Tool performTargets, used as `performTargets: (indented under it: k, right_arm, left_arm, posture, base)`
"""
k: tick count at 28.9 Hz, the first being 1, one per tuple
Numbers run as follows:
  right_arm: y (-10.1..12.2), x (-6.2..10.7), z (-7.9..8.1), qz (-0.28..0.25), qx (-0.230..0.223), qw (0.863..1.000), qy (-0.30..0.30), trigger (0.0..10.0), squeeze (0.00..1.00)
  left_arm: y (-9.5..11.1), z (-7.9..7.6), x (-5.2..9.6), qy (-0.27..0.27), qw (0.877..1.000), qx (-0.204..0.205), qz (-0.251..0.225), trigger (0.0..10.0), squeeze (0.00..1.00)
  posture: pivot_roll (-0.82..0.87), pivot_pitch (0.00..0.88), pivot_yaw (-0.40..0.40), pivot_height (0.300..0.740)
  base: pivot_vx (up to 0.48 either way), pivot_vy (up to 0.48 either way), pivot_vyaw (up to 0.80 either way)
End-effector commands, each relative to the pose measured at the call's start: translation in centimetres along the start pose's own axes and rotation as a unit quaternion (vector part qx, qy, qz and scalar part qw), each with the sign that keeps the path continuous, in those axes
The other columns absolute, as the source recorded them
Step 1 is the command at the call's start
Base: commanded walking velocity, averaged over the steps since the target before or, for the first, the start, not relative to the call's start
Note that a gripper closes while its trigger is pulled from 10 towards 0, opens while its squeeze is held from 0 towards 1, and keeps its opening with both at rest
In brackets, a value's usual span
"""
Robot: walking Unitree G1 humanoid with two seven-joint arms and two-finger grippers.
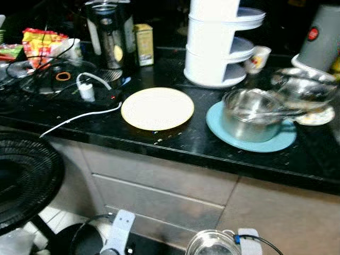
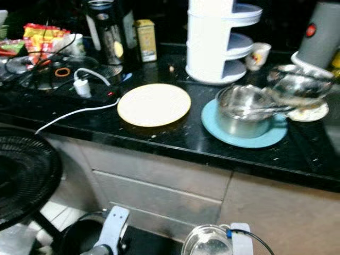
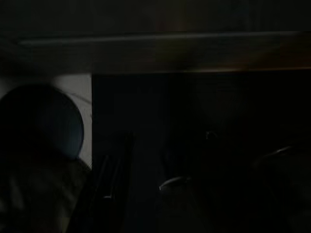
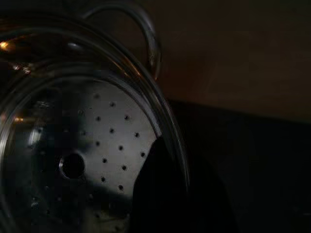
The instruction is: Kitchen organization
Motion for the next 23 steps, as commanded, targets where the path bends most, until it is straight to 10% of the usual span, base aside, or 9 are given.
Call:
performTargets:
  k: [1, 23]
  right_arm:
    - [-1.56, 0.34, 0.05, 0.026, 0.004, 1.000, 0.004, 10.0, 0.00]
    - [-1.86, 0.45, 0.32, 0.033, 0.015, 0.999, 0.011, 10.0, 0.00]
  left_arm:
    - [-0.86, -0.03, 0.16, -0.002, 1.000, -0.001, 0.015, 10.0, 0.00]
    - [-1.62, 0.00, 0.36, 0.001, 1.000, 0.017, 0.023, 10.0, 0.00]
  posture:
    - [-0.09, 0.160, -0.026, 0.740]
    - [-0.09, 0.147, -0.032, 0.740]
  base:
    - [0.000, -0.480, 0.00]
    - [0.000, -0.365, 0.00]
Point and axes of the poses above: a point about 5 cm out from each wrist's last joint towards the gripper, its own x axis pointing back from the gripper into the wrist, its own y axis along the axis of the wrist's last joint, z = x × y, the point moved 2 cm from there along -x, pointing out of the wrist towards the gripper, and after that the axes turned 4 degrees about -x, right-handed, at the moved point
